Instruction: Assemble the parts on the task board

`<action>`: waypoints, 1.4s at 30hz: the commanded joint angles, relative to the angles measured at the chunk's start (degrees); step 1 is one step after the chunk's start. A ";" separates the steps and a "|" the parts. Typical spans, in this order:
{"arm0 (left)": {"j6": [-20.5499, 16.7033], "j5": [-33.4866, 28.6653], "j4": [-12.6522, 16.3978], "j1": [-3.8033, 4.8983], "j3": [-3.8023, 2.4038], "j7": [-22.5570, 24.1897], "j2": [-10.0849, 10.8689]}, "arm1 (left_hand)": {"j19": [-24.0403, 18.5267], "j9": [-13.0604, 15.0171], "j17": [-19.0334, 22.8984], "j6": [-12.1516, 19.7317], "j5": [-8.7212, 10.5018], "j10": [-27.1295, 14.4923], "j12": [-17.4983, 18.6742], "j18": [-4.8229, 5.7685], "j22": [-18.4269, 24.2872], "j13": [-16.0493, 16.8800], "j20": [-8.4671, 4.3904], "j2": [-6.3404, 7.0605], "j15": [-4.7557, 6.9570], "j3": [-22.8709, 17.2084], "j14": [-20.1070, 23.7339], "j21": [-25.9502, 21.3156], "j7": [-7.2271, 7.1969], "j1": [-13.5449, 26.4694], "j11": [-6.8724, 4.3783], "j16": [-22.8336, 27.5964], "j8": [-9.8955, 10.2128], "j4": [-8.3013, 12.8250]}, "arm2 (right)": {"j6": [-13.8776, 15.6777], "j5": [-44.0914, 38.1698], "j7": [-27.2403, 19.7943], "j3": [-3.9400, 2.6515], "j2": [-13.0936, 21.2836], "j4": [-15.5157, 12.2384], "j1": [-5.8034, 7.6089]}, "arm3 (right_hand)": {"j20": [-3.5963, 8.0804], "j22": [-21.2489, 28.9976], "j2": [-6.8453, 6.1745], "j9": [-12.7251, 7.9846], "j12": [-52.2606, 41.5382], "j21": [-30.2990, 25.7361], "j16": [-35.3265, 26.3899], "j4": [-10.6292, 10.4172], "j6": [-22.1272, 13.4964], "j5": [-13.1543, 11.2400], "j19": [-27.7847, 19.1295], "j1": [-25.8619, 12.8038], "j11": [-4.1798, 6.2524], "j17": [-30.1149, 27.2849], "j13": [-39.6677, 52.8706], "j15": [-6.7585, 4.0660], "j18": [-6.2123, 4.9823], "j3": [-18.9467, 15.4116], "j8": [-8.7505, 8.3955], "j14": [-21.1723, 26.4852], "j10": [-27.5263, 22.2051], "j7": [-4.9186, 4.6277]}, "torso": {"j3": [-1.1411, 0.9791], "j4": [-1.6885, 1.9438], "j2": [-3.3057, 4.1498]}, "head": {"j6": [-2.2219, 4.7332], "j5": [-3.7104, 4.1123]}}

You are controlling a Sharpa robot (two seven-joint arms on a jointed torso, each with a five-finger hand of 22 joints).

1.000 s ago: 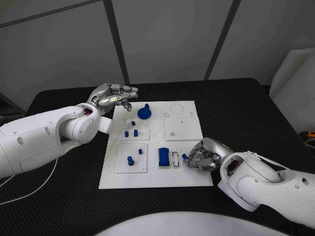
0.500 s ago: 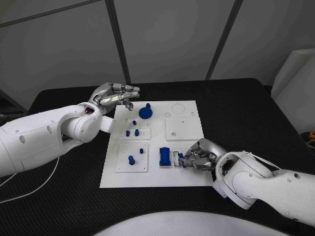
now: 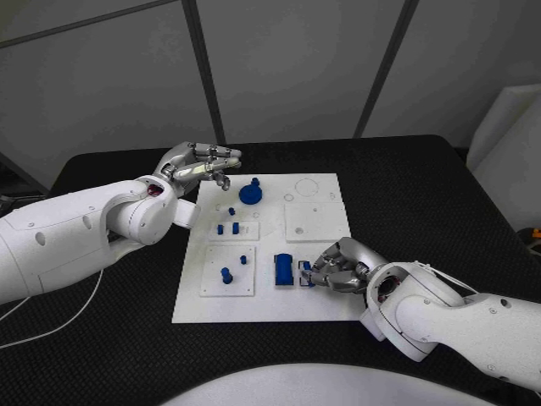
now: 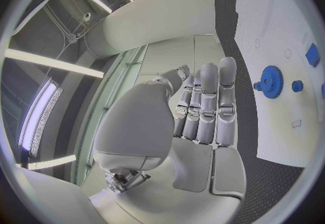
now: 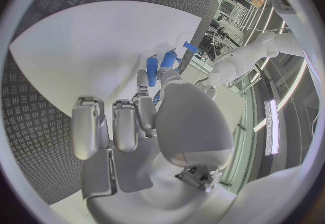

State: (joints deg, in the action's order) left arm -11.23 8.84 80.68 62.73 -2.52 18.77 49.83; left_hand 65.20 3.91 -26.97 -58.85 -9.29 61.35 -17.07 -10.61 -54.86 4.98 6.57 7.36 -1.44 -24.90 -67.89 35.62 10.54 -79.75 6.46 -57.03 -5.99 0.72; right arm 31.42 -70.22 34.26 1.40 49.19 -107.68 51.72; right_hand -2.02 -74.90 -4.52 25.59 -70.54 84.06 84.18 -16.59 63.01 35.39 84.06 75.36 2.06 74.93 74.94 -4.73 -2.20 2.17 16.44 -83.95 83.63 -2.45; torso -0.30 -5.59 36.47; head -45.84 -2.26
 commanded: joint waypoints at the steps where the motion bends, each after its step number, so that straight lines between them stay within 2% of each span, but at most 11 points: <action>1: 0.51 -0.16 0.09 0.09 -0.04 0.20 -0.02 | 0.03 -0.06 0.05 0.27 0.08 -0.40 -0.20 0.16 0.05 0.06 0.47 -0.06 -0.06 0.33 0.24 -0.30 0.09 0.41 -0.11 0.17 0.12 -0.04 | 1.70 -0.02 -1.59 0.00 -0.17 -0.11 0.03 | 0.41 -9.08 0.06 0.07 -0.28 0.22 0.32 0.06 0.51 0.34 0.55 -0.43 -0.33 6.13 2.12 -0.31 0.27 -0.24 0.24 -4.33 0.20 -0.02 | -0.01 0.04 0.01 | 0.01 -0.03; 11: 0.53 -0.16 0.16 0.09 -0.04 0.14 0.06 | 0.03 -0.06 0.06 0.28 0.08 -0.43 -0.22 0.16 0.06 0.07 0.48 -0.07 -0.07 0.34 0.24 -0.32 0.10 0.43 -0.11 0.16 0.12 -0.05 | 0.64 -0.07 -1.46 -0.01 -0.73 0.52 0.03 | 0.45 -9.01 0.06 0.45 -0.19 0.13 0.26 -0.07 0.59 0.57 0.48 -1.52 -0.31 6.03 2.09 -0.35 0.24 -1.00 0.33 -4.31 0.19 -0.01 | 0.01 0.05 0.04 | 0.05 -0.13; 25: 0.68 -0.16 0.16 0.10 -0.04 0.01 0.08 | 0.03 -0.06 0.06 0.28 0.08 -0.43 -0.22 0.16 0.06 0.07 0.48 -0.07 -0.07 0.34 0.24 -0.32 0.10 0.43 -0.11 0.16 0.12 -0.05 | -3.02 -1.48 0.43 -0.01 -1.18 1.60 0.03 | 0.38 -8.75 0.26 1.24 0.12 -0.19 0.01 -0.07 0.53 -2.65 0.20 -4.77 -0.40 5.69 1.97 -0.27 0.15 -3.50 0.17 -4.23 0.06 -0.06 | 0.00 0.03 -0.01 | -0.11 -0.24; 42: 0.79 -0.16 0.01 0.10 -0.04 -0.11 -0.02 | 0.03 -0.06 0.06 0.28 0.08 -0.43 -0.22 0.16 0.06 0.07 0.48 -0.07 -0.07 0.34 0.24 -0.32 0.10 0.43 -0.11 0.16 0.12 -0.05 | -4.15 -2.13 -0.25 -0.01 -1.52 1.75 0.03 | 0.36 -8.59 0.07 1.66 0.15 -0.39 -0.10 -0.02 0.49 -4.55 0.03 -5.08 -0.41 5.54 2.00 -0.27 0.09 -4.63 0.10 -4.20 0.00 -0.06 | 0.00 0.01 0.00 | -0.25 -0.34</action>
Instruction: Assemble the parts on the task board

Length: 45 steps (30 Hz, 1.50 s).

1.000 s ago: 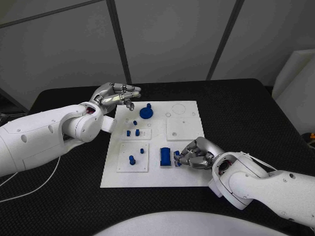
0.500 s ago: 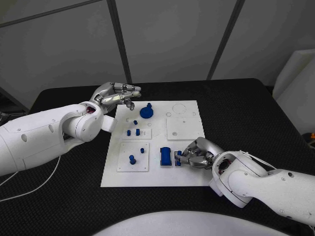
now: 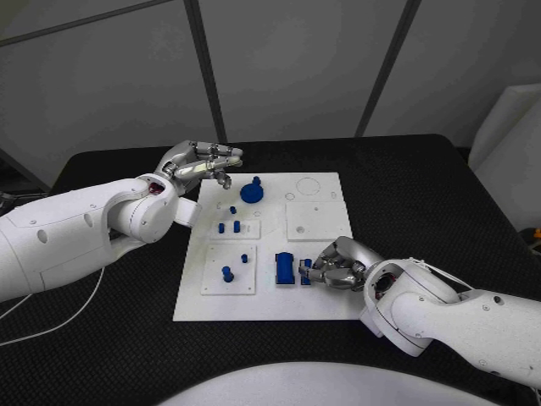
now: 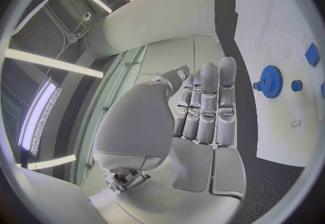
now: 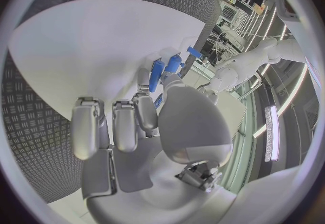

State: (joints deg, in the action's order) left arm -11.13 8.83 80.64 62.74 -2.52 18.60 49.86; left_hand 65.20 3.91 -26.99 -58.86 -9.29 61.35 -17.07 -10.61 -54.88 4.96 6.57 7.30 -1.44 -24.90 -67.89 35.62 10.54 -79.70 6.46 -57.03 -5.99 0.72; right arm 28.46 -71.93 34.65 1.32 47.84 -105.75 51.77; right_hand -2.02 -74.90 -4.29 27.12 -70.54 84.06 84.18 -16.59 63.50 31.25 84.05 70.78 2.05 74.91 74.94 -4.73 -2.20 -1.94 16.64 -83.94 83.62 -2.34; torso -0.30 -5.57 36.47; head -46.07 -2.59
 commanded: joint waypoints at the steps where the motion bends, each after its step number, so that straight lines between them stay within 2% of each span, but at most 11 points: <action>1: 0.68 -0.16 0.03 0.09 -0.04 0.07 -0.07 | 0.03 -0.06 0.07 0.28 0.08 -0.43 -0.22 0.16 0.08 0.09 0.48 -0.01 -0.07 0.34 0.24 -0.32 0.10 0.37 -0.11 0.16 0.12 -0.05 | -1.20 -0.42 -0.70 0.06 -0.17 -0.18 -0.01 | 0.36 -8.58 -0.18 0.16 0.16 -0.41 -0.11 -0.04 0.01 -0.59 0.02 -0.56 -0.40 5.56 2.00 -0.27 0.08 -0.62 -0.10 -4.20 0.00 -0.18 | -0.01 -0.01 0.00 | -0.02 -0.01; 6: 0.70 -0.16 -0.05 0.09 -0.04 0.05 -0.14 | 0.03 -0.06 0.07 0.28 0.08 -0.43 -0.22 0.16 0.08 0.09 0.48 -0.01 -0.07 0.34 0.24 -0.32 0.10 0.37 -0.11 0.16 0.12 -0.05 | -1.28 -0.42 -1.05 0.06 -0.19 -0.18 -0.01 | 0.31 -8.60 -0.21 0.52 0.09 -0.43 -0.12 -0.06 0.06 -4.75 0.02 -1.35 -0.48 5.57 2.08 -0.19 0.08 -2.00 -0.15 -4.21 0.02 -0.25 | -0.02 -0.04 -0.02 | -0.08 -0.03; 12: 0.69 -0.16 -0.20 0.09 -0.04 -0.03 -0.19 | 0.03 -0.06 0.07 0.28 0.08 -0.43 -0.22 0.16 0.08 0.09 0.48 -0.01 -0.07 0.34 0.24 -0.32 0.10 0.37 -0.11 0.16 0.12 -0.05 | -1.16 -0.43 -1.59 0.06 -0.13 -0.22 -0.01 | 0.23 -8.62 -0.03 1.15 -0.07 -0.47 -0.12 -0.10 0.16 -14.76 0.02 -2.99 -0.54 5.58 2.23 -0.13 0.08 -4.69 -0.17 -4.22 0.07 -0.28 | -0.03 -0.03 0.00 | -0.10 -0.06; 14: 0.68 -0.16 -0.24 0.09 -0.04 -0.05 -0.21 | 0.03 -0.06 0.07 0.28 0.08 -0.43 -0.22 0.16 0.08 0.09 0.48 -0.01 -0.07 0.34 0.24 -0.32 0.10 0.37 -0.11 0.16 0.12 -0.05 | -0.98 -0.43 -1.77 0.06 -0.07 -0.21 -0.01 | 0.22 -8.66 0.14 1.41 -0.08 -0.46 -0.11 -0.13 0.15 -16.80 0.04 -3.27 -0.55 5.61 2.25 -0.13 0.09 -5.53 -0.18 -4.23 0.07 -0.27 | -0.02 -0.03 0.01 | -0.08 -0.07; 18: 0.67 -0.16 -0.27 0.09 -0.04 -0.07 -0.20 | 0.05 -0.05 0.13 0.33 0.08 -0.52 -0.29 0.16 0.13 0.10 0.51 -0.06 -0.09 0.41 0.27 -0.40 0.12 0.48 -0.08 0.13 0.10 -0.10 | -0.67 -0.43 -1.97 0.06 0.11 -0.15 -0.01 | 0.21 -8.70 0.35 1.53 -0.16 -0.43 -0.10 -0.14 0.17 -17.37 0.08 -3.38 -0.55 5.63 2.31 -0.13 0.10 -5.81 -0.17 -4.23 0.09 -0.26 | -0.02 -0.03 0.00 | -0.10 -0.07; 22: 0.67 -0.16 -0.28 0.09 -0.04 -0.10 -0.19 | 0.05 -0.05 0.13 0.33 0.08 -0.52 -0.29 0.16 0.13 0.10 0.51 -0.06 -0.09 0.41 0.27 -0.40 0.12 0.48 -0.08 0.13 0.10 -0.10 | -0.53 -0.56 -2.06 0.06 0.33 0.01 -0.01 | 0.23 -8.71 1.23 1.70 -0.19 -0.44 -0.07 -0.04 0.18 -16.81 0.08 -2.91 -0.51 5.68 2.33 -0.15 0.09 -5.78 -0.17 -4.24 0.10 -0.22 | -0.02 -0.01 0.00 | -0.04 -0.06; 25: 0.69 -0.16 -0.27 0.09 -0.04 -0.11 -0.19 | 0.05 -0.05 0.13 0.33 0.08 -0.52 -0.29 0.16 0.13 0.10 0.51 -0.06 -0.09 0.41 0.27 -0.40 0.12 0.48 -0.08 0.13 0.10 -0.10 | -0.71 -0.76 -2.17 0.06 0.54 0.22 -0.01 | 0.27 -8.73 2.33 1.91 -0.17 -0.44 -0.07 0.41 0.14 -15.79 0.09 -1.04 -0.46 5.68 2.34 -0.21 0.09 -5.41 -0.19 -4.24 0.07 -0.16 | 0.00 0.00 -0.04 | -0.07 -0.06; 28: 0.69 -0.16 -0.27 0.09 -0.04 -0.12 -0.16 | 0.05 -0.05 0.13 0.33 0.08 -0.52 -0.29 0.16 0.13 0.10 0.51 -0.06 -0.09 0.41 0.27 -0.40 0.12 0.48 -0.08 0.13 0.10 -0.10 | -1.08 -1.08 -2.42 0.06 0.76 0.42 -0.01 | 0.33 -8.73 2.71 2.13 -0.20 -0.46 -0.07 1.98 0.06 -15.80 0.08 2.60 -0.32 5.70 2.38 -0.32 0.09 -4.70 -0.19 -4.24 0.05 -0.05 | 0.00 0.03 -0.02 | -0.08 -0.06; 39: 0.67 -0.16 -0.25 0.09 -0.04 -0.16 -0.10 | 0.05 -0.05 0.13 0.33 0.08 -0.52 -0.29 0.16 0.13 0.10 0.51 -0.06 -0.09 0.41 0.27 -0.40 0.12 0.48 -0.08 0.13 0.10 -0.10 | -2.68 -4.37 -3.04 0.07 0.77 1.40 -0.01 | 0.46 -8.85 3.33 2.60 -0.20 -0.45 0.03 6.03 0.24 -23.47 0.13 10.66 -0.24 5.91 2.44 -0.40 0.12 -4.27 -0.39 -4.27 -0.01 0.02 | -0.03 0.00 0.04 | -0.11 -0.16; 42: 0.67 -0.16 -0.23 0.09 -0.04 -0.20 -0.06 | 0.05 -0.05 0.13 0.33 0.08 -0.52 -0.29 0.16 0.13 0.10 0.51 -0.06 -0.09 0.41 0.27 -0.40 0.12 0.48 -0.08 0.13 0.10 -0.10 | -2.27 -4.92 -3.20 0.07 0.67 1.53 -0.01 | 0.45 -8.85 3.53 2.62 -0.25 -0.46 0.05 5.84 0.27 -23.68 0.13 10.45 -0.30 5.94 2.48 -0.35 0.12 -4.47 -0.46 -4.28 0.02 -0.07 | -0.01 -0.03 0.02 | -0.12 -0.17; 45: 0.66 -0.16 -0.21 0.09 -0.04 -0.23 -0.02 | 0.05 -0.05 0.13 0.33 0.08 -0.52 -0.29 0.16 0.13 0.10 0.51 -0.06 -0.09 0.41 0.27 -0.40 0.12 0.48 -0.08 0.13 0.10 -0.10 | -1.67 -5.00 -3.58 0.07 0.71 1.51 -0.01 | 0.39 -8.90 3.41 2.66 -0.35 -0.43 0.04 4.93 0.31 -22.08 0.17 9.20 -0.37 5.94 2.54 -0.27 0.14 -5.25 -0.54 -4.28 0.08 -0.12 | 0.00 -0.03 0.02 | -0.13 -0.17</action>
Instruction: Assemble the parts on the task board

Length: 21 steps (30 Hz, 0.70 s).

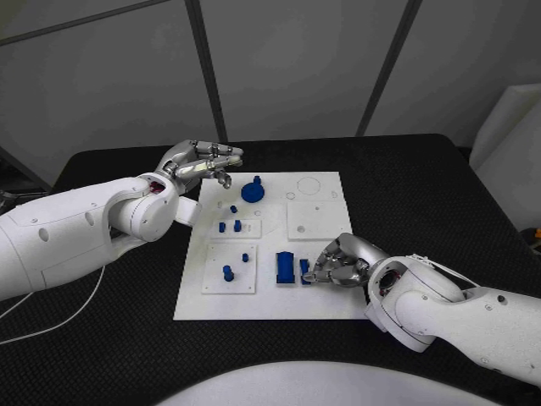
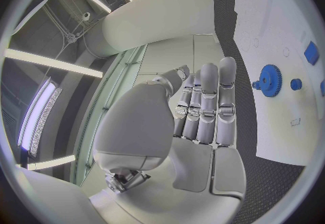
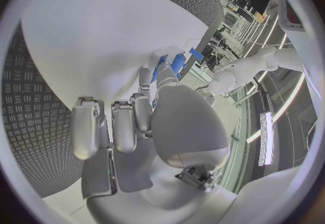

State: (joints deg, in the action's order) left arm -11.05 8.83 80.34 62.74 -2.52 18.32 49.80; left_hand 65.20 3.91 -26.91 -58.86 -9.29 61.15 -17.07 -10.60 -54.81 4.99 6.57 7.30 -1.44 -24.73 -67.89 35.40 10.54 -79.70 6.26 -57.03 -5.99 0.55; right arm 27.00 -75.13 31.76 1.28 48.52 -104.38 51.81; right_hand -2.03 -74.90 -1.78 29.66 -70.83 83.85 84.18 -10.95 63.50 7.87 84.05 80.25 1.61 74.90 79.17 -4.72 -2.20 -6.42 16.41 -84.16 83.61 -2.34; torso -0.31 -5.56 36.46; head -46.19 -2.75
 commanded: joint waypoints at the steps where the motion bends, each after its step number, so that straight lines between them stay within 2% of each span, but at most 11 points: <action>1: 0.58 -0.16 0.09 0.09 -0.04 0.03 0.05 | 0.05 -0.05 0.06 0.33 0.08 -0.32 -0.29 0.15 0.06 0.07 0.51 -0.06 -0.09 0.24 0.27 -0.18 0.12 0.48 0.12 0.13 0.10 0.07 | 0.02 -1.76 -0.87 0.12 0.06 0.11 -0.05 | 0.38 -8.89 0.83 0.14 -0.07 -0.23 0.04 -1.02 0.31 1.92 0.16 -0.65 0.05 5.95 -1.68 -0.26 0.13 -1.03 -0.34 -4.06 0.10 -0.13 | 0.01 -0.04 0.03 | -0.01 -0.01; 5: 0.57 -0.16 0.12 0.09 -0.04 0.01 0.10 | 0.05 -0.05 0.06 0.33 0.08 -0.32 -0.29 0.15 0.06 0.07 0.51 -0.06 -0.09 0.24 0.27 -0.18 0.12 0.48 0.12 0.13 0.10 0.07 | 1.30 -0.87 -3.00 0.12 0.40 -0.14 -0.05 | 0.30 -8.81 0.07 0.28 0.05 -0.35 -0.08 -3.47 0.30 7.36 0.08 -3.67 -0.04 5.78 -1.75 -0.17 0.10 -3.26 -0.47 -4.03 0.08 -0.22 | -0.01 -0.07 -0.01 | 0.06 0.06; 7: 0.57 -0.16 0.16 0.09 -0.04 -0.02 0.15 | 0.05 -0.05 0.06 0.33 0.08 -0.32 -0.29 0.15 0.06 0.07 0.51 -0.06 -0.09 0.24 0.27 -0.18 0.12 0.48 0.12 0.13 0.10 0.07 | 1.86 0.05 -4.89 0.12 0.69 -0.14 -0.06 | 0.25 -8.70 -0.26 0.35 0.16 -0.49 -0.20 -4.89 0.25 8.83 -0.04 -5.27 -0.12 5.60 -1.81 -0.12 0.06 -4.33 -0.53 -3.99 0.04 -0.30 | -0.01 -0.03 -0.02 | 0.20 0.19; 10: 0.50 -0.16 0.19 0.09 -0.04 -0.02 0.21 | 0.05 -0.05 0.06 0.33 0.08 -0.32 -0.29 0.15 0.06 0.07 0.51 -0.06 -0.09 0.24 0.27 -0.18 0.12 0.48 0.12 0.13 0.10 0.07 | 2.49 2.87 -9.55 0.12 1.29 0.07 -0.05 | 0.19 -8.18 -0.61 0.41 0.72 -1.05 -0.55 -5.64 0.01 9.09 -0.53 -6.37 -0.22 5.08 -2.16 -0.06 -0.12 -5.14 -0.66 -3.87 -0.19 -0.43 | -0.01 -0.05 -0.09 | 0.33 0.23; 13: 0.40 -0.16 0.21 0.09 -0.04 0.11 0.17 | 0.07 -0.05 0.10 0.37 0.07 -0.39 -0.34 0.15 0.10 0.07 0.53 -0.10 -0.11 0.27 0.29 -0.24 0.13 0.50 0.12 0.11 0.09 0.07 | 2.73 8.76 -16.90 0.11 2.04 0.93 0.22 | -0.02 -6.09 -0.17 0.21 3.76 -3.32 -2.26 -5.59 -1.46 8.72 -2.54 -6.56 -0.64 2.64 -4.08 0.24 -0.79 -5.45 -1.51 -3.27 -1.52 -0.95 | 0.03 0.03 -0.24 | 0.69 0.27; 16: 0.05 -0.67 0.37 0.08 -0.03 0.42 0.23 | 0.07 -0.05 0.15 0.43 0.10 -0.46 -0.39 0.16 0.14 0.08 0.55 0.02 -0.13 0.41 0.32 -0.31 0.15 0.66 0.16 0.10 0.09 0.03 | 3.15 19.85 -26.98 0.10 2.54 2.65 1.18 | -0.53 -2.68 0.59 -0.18 9.17 -7.11 -5.43 -5.20 -3.55 8.97 -5.71 -5.05 -1.45 -1.48 -7.56 0.91 -1.85 -5.44 -2.85 -2.18 -4.00 -1.87 | 0.13 -0.05 -0.54 | 1.16 0.04; 19: -0.70 -1.22 0.49 0.07 -0.03 0.99 0.37 | -0.64 -0.04 0.57 0.56 0.08 -0.68 -0.55 0.22 0.42 0.09 0.69 0.13 -0.31 0.66 1.67 -0.94 0.17 0.96 0.23 0.77 0.05 -0.08 | 3.99 30.00 -34.17 0.09 2.70 4.34 2.34 | -0.71 -1.81 1.20 -0.11 9.66 -8.13 -6.03 -4.06 -3.39 9.62 -6.40 -2.66 -1.42 -2.08 -7.97 0.91 -2.11 -4.86 -2.87 -2.11 -4.20 -1.87 | 0.25 -0.06 -0.94 | 1.65 -0.16; 20: -1.07 -1.55 0.51 0.06 -0.03 1.30 0.41 | -1.90 -0.02 1.19 0.60 0.08 -0.78 -0.73 0.23 0.82 0.12 0.81 0.17 -0.49 0.82 3.48 -1.89 0.22 1.08 0.26 1.88 -0.03 -0.14 | 4.14 33.71 -36.64 0.08 2.66 5.22 2.86 | -0.74 0.24 1.38 -0.12 12.39 -10.41 -8.06 -3.52 -3.46 9.83 -8.24 -1.66 -1.49 -4.68 -9.77 0.93 -2.75 -4.68 -2.97 -1.41 -5.41 -1.95 | 0.29 -0.02 -1.12 | 1.92 -0.12; 21: -1.48 -2.00 0.51 0.05 -0.02 1.63 0.44 | -3.18 -0.02 1.86 0.64 0.10 -0.84 -0.90 0.26 1.25 0.14 0.96 0.23 -0.60 0.99 5.11 -2.85 0.19 1.16 0.35 3.03 -0.10 -0.15 | 4.10 37.28 -38.84 0.07 2.56 6.25 3.40 | -0.80 4.09 1.63 -0.23 18.70 -14.83 -12.58 -2.92 -3.93 9.92 -11.67 -0.43 -1.73 -9.95 -13.89 1.30 -3.88 -4.50 -3.34 0.35 -8.39 -2.22 | 0.35 -0.01 -1.35 | 2.20 -0.11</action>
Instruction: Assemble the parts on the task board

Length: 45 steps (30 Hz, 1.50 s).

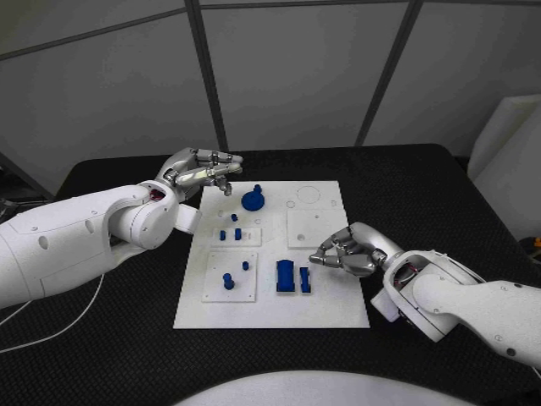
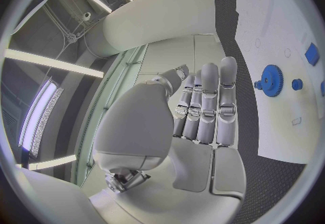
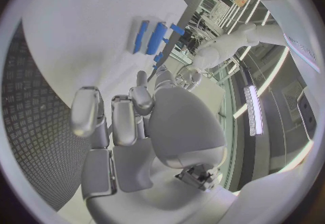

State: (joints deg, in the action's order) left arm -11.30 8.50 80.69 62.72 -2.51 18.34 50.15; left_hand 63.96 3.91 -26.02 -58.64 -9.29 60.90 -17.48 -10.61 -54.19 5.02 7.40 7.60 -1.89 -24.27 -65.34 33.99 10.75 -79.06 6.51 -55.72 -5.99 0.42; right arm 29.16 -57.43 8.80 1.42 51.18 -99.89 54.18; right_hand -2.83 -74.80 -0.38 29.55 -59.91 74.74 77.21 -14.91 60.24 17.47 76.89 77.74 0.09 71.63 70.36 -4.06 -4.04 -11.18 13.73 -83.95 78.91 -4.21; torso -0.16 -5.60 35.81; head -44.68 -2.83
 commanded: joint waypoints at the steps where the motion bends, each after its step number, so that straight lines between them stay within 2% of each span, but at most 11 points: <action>1: -1.65 -2.16 0.15 0.04 -0.04 1.96 0.12 | -3.50 0.01 1.81 0.36 0.09 -0.55 -0.69 0.27 1.18 0.13 0.25 -0.16 -0.34 0.61 4.36 -2.62 -0.14 0.50 0.22 3.21 -0.24 -0.04 | 1.82 22.99 -17.89 -0.09 -0.28 2.94 1.61 | -0.29 8.47 0.65 -0.36 15.57 -10.95 -11.21 1.60 -1.51 0.36 -8.39 3.41 -0.61 -12.90 -10.28 0.72 -3.13 0.60 -1.31 2.21 -7.26 -0.79 | 0.29 -0.02 -0.98 | 1.07 -0.09; 4: -2.78 -3.66 0.08 -0.10 -0.03 2.97 0.14 | -8.26 0.03 5.09 0.14 0.08 -0.90 -0.82 0.48 3.32 -0.06 0.96 -0.29 -1.20 0.91 9.03 -6.59 0.05 0.66 0.44 8.90 -0.67 -0.23 | 1.12 30.73 -22.13 -0.11 -1.18 6.51 3.24 | -1.60 23.26 1.61 -1.84 29.76 -28.93 -32.04 2.38 -3.03 -0.98 -19.25 6.90 -2.10 -32.60 -21.51 2.09 -6.18 1.41 -3.74 8.48 -13.04 -1.99 | 0.55 -0.17 -1.66 | 1.94 -0.24; 17: -8.50 -11.64 -7.30 -1.35 -0.05 10.78 -5.05 | -22.14 -0.17 21.88 1.25 0.14 -2.59 10.22 -0.10 22.92 -1.39 8.09 -0.28 -6.90 2.21 13.36 -28.25 0.82 1.61 2.98 43.55 1.92 -2.37 | -4.24 45.46 -31.60 -1.05 -11.13 26.46 6.69 | -9.57 43.38 2.31 -14.52 55.32 -56.79 -68.22 0.22 -3.98 -4.32 -29.18 14.69 -7.82 -56.07 -56.94 10.38 -6.23 6.12 -10.11 22.28 -15.67 -6.53 | 0.87 -1.11 -4.08 | 8.90 -0.73; 28: -14.25 -13.53 -13.39 -1.71 -0.07 11.80 -9.77 | -23.33 -0.16 22.37 2.19 0.00 -3.46 13.68 0.07 29.04 -1.41 8.92 -1.94 -7.77 6.59 12.44 -30.33 -0.27 1.47 4.17 49.37 2.26 -3.14 | -8.28 43.36 -32.90 -1.26 -17.42 36.55 6.85 | -9.59 50.62 1.06 -20.54 56.35 -63.50 -72.94 1.18 -1.86 -4.07 -24.57 14.81 -7.83 -62.55 -66.64 9.88 -6.47 9.80 -10.18 16.64 -12.74 -6.72 | 0.66 -1.21 -4.85 | 13.08 -2.22; 29: -10.77 -11.38 -12.88 -1.72 -0.03 9.07 -9.31 | -35.30 -3.91 26.02 19.31 2.79 -20.91 17.48 3.19 36.35 -5.02 4.01 -3.31 -4.79 11.67 28.49 -33.99 -3.23 24.75 1.11 51.10 5.99 -0.42 | -4.88 42.93 -30.40 -1.20 -16.82 35.46 6.73 | -5.76 57.55 0.38 -22.99 59.91 -66.56 -77.21 5.31 -19.56 -8.18 -40.52 -12.91 -5.32 -65.02 -70.36 4.06 -2.83 11.18 -13.73 37.07 -32.61 -3.39 | 0.81 -1.21 -4.60 | 11.90 -1.75; 30: -10.89 -11.37 -12.76 -1.73 -0.01 9.09 -9.29 | -35.90 -3.91 26.02 19.92 2.80 -21.51 17.48 3.18 36.80 -5.02 3.86 -7.60 -4.75 12.01 29.00 -33.99 -3.48 25.63 0.90 51.27 5.99 -0.42 | -4.79 43.00 -30.44 -1.20 -16.78 35.33 6.73 | -5.65 58.00 0.38 -23.24 59.91 -66.86 -77.21 5.46 -19.98 -8.20 -40.74 -13.65 -5.40 -65.27 -70.36 4.06 -2.83 11.18 -13.73 37.48 -33.13 -3.30 | 0.80 -1.15 -4.60 | 11.88 -1.71; 35: -13.64 -11.01 -10.00 -1.83 0.30 9.38 -8.81 | -41.41 -3.91 26.02 27.41 4.11 -29.11 17.48 4.77 40.22 -5.02 1.66 -7.60 -3.45 14.45 36.06 -33.99 -4.93 36.08 -0.57 55.72 5.99 -0.42 | -2.64 44.57 -31.33 -1.22 -15.66 32.57 6.64 | -4.08 61.28 0.38 -24.50 59.91 -68.43 -77.21 7.23 -27.72 -10.00 -47.75 -26.08 -4.37 -66.54 -70.36 4.06 -2.13 11.18 -13.73 46.45 -42.03 -1.91 | 0.67 0.24 -4.60 | 11.56 -0.78; 37: -15.48 -10.77 -8.15 -1.90 0.51 9.58 -8.49 | -43.13 -3.91 26.02 29.81 4.52 -31.55 17.48 4.77 41.29 -5.02 0.94 -7.60 -3.05 15.19 38.31 -33.99 -5.36 39.37 -1.02 55.72 5.99 -0.42 | -1.21 45.62 -31.92 -1.24 -14.91 30.73 6.59 | -3.56 62.32 0.38 -24.88 59.91 -68.91 -77.21 7.83 -30.20 -10.58 -49.97 -30.02 -0.09 -66.93 -70.36 4.06 -1.85 11.18 -13.73 49.31 -44.84 -1.43 | 0.58 1.16 -4.61 | 11.34 -0.16; 41: -21.31 -10.00 -2.29 -2.12 1.18 10.21 -7.47 | -46.47 -3.91 26.02 34.42 9.29 -36.25 17.48 4.78 43.36 -5.02 -0.39 -7.60 -2.26 16.63 42.64 -33.99 -6.23 45.71 -1.90 55.72 5.99 -0.42 | 3.35 48.95 -33.80 -1.29 -12.53 24.86 6.42 | -2.63 64.14 0.38 -29.55 59.91 -69.76 -77.21 8.87 -34.60 -11.58 -53.91 -36.98 -0.09 -67.61 -70.36 4.06 -1.23 11.18 -13.73 54.38 -49.79 -0.59 | 0.34 3.68 -4.62 | 10.75 1.54; 43: -24.34 -9.61 0.75 -2.24 1.53 10.54 -6.94 | -47.68 -3.91 26.02 36.12 9.29 -37.96 17.48 10.61 44.11 -5.02 -0.88 -7.60 1.89 17.16 44.21 -33.99 -6.54 48.02 -2.23 55.72 5.99 -0.42 | 5.94 50.84 -34.87 -1.32 -11.19 21.54 6.32 | -2.19 64.99 0.38 -29.55 59.91 -70.14 -77.21 9.34 -36.66 -12.05 -55.75 -40.23 -0.09 -71.63 -70.36 4.06 -0.94 11.18 -13.73 56.74 -52.12 -0.20 | 0.26 4.50 -4.62 | 10.56 2.10; 45: -26.86 -9.28 3.28 -2.33 1.82 10.81 -6.50 | -48.91 -3.91 26.02 37.82 9.29 -39.70 17.48 10.61 44.88 -5.02 -1.38 -7.60 1.89 17.71 45.81 -33.99 -10.75 50.40 -6.51 55.72 5.99 -0.42 | 8.26 52.53 -35.83 -1.34 -9.98 18.55 6.23 | -1.78 65.75 0.38 -29.55 59.91 -70.48 -77.21 9.79 -38.48 -12.48 -57.37 -43.14 -0.09 -71.63 -70.36 4.06 -0.60 11.18 -13.73 58.86 -54.21 0.13 | 0.21 5.09 -4.63 | 10.42 2.49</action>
State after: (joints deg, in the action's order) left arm -31.20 -2.31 83.08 60.27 -0.64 27.63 43.58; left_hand 20.31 0.25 -0.27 -28.16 -2.99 28.65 -0.59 -5.23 -12.58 0.24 8.16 0.40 -3.69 -8.89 -26.40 0.34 4.86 -38.75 5.16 -0.80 -0.46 -0.21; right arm 31.20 -9.53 -23.69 0.14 40.94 -80.35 60.35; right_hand -6.30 -12.28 0.06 3.00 -0.40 5.71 0.48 -7.02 29.52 6.79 26.44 46.91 -1.50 3.20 0.29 0.38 -6.63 -0.04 0.44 -34.03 33.50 -5.53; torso 0.20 -2.15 31.18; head -34.10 -0.82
